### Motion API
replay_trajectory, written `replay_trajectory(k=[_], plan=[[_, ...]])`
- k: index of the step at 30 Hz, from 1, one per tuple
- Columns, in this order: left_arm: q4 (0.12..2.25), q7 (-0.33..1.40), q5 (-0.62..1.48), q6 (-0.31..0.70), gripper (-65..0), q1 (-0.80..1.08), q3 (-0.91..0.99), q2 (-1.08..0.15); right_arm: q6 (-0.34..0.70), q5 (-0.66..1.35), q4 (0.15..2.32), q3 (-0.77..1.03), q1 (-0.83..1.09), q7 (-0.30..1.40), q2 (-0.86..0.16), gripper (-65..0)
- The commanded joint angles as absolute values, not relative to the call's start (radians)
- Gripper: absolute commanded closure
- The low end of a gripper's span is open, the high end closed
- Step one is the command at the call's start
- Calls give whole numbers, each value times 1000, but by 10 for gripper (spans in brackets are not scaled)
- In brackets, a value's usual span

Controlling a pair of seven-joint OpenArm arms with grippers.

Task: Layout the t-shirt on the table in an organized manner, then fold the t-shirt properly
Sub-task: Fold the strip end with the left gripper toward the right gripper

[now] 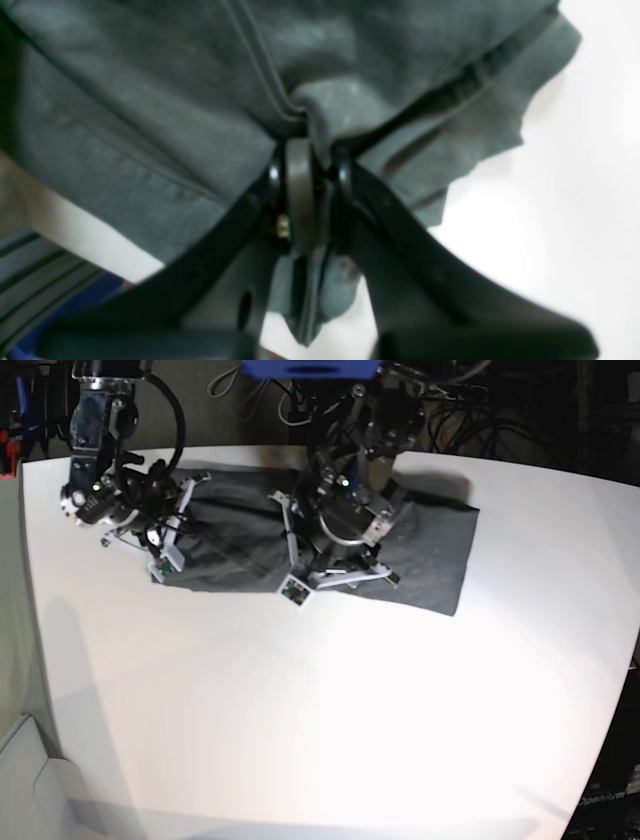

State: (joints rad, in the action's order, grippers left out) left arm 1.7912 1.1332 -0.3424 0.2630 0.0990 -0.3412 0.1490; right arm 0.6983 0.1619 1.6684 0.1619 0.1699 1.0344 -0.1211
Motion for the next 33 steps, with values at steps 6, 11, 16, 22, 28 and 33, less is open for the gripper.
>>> replay_trajectory(k=[6, 11, 16, 22, 28, 33], plan=[[1917, 1063, -349, 255, -227, 94, -312, 157, 698, 113, 1649, 148, 179, 1102, -120, -23], [1963, 1064, -357, 262, -227, 96, -58, 157, 698, 113, 1656, 157, 159, 1107, -136, -23], [1939, 1058, -305, 263, -227, 116, 114, 64, 698, 113, 1656, 159, 130, 1152, -151, -92], [1851, 1063, -128, 262, -229, 119, 191, -84, 698, 117, 1661, 174, 108, 1173, -165, -313], [1756, 1050, -68, 262, -229, 111, 211, -110, 698, 119, 1739, 219, 105, 1227, -162, -375], [1679, 1049, -67, 262, -229, 79, 209, -104, 698, 120, 1805, 217, 84, 1296, -162, -375]])
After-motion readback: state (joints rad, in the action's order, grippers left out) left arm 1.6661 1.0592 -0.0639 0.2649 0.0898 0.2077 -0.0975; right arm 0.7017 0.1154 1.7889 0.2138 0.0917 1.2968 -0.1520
